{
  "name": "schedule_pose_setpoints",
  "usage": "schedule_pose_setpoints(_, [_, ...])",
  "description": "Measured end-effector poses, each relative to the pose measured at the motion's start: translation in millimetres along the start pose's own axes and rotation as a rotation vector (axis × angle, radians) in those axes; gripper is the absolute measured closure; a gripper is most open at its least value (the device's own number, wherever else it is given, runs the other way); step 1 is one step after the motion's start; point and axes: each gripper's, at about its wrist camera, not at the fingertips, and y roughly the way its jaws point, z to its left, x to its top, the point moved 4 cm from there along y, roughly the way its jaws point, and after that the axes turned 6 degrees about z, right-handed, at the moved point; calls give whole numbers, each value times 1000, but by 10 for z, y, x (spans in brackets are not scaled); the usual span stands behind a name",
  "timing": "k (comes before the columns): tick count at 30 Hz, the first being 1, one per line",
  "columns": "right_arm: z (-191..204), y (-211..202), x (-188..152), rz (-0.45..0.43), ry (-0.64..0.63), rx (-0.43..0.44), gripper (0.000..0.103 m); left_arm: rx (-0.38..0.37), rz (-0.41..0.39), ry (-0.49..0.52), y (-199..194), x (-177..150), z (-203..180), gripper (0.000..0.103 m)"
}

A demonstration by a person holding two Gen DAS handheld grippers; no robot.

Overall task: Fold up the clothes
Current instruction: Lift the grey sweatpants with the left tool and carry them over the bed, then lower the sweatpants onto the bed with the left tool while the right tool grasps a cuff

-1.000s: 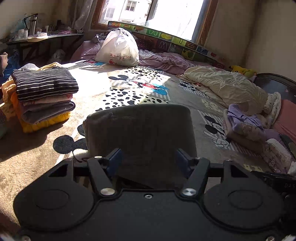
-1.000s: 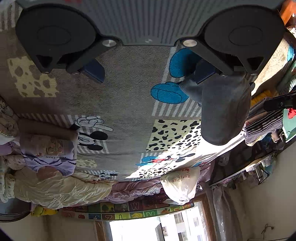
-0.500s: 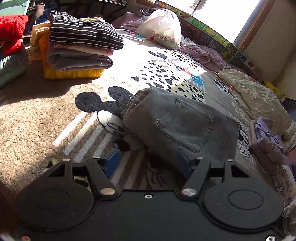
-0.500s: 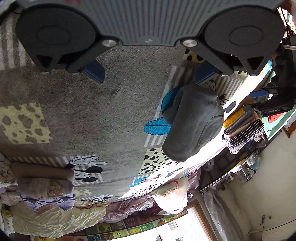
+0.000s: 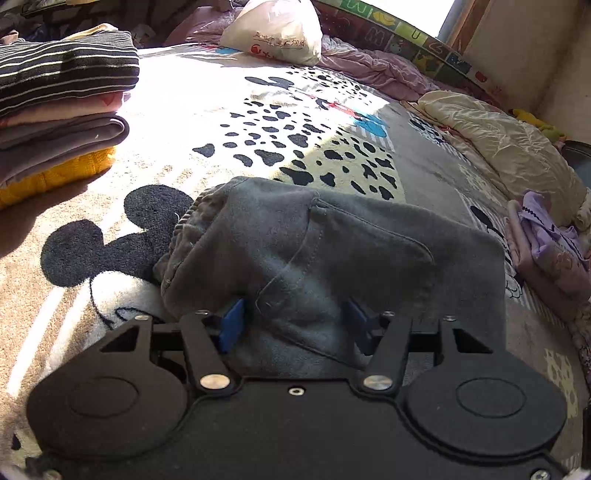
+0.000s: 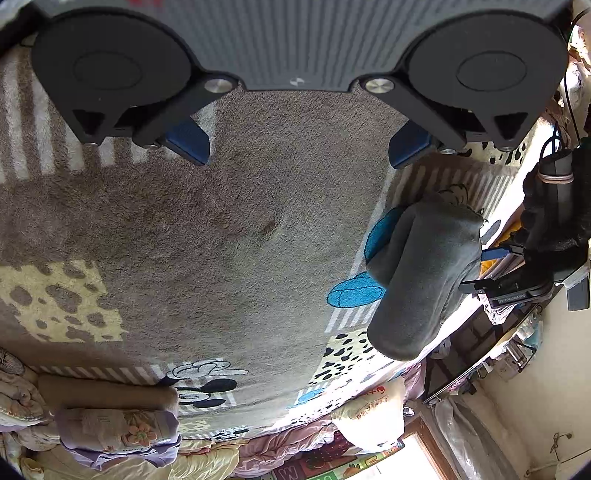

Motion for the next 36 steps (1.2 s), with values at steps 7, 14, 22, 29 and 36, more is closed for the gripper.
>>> schedule_pose_setpoints(7, [16,-7,-59,9,11,21,1,-16,-114,131,-641,-206,-180,96])
schedule_pose_setpoints(14, [77,-152,-62,-12,15,52,1,-215,-268,168,-1425,-40,-739,97])
schedule_pose_setpoints(22, [-20,-438,-80,-68,50,55,1,-512,-444,182,-2212,492,-1558,98])
schedule_pose_setpoints(29, [-266,-625,-99,-116,114,39,1,-585,-666,287,-2820,540,-1981,98])
schedule_pose_setpoints(36, [-463,-749,-102,-152,156,38,1,-499,-525,362,-2119,179,-1707,98])
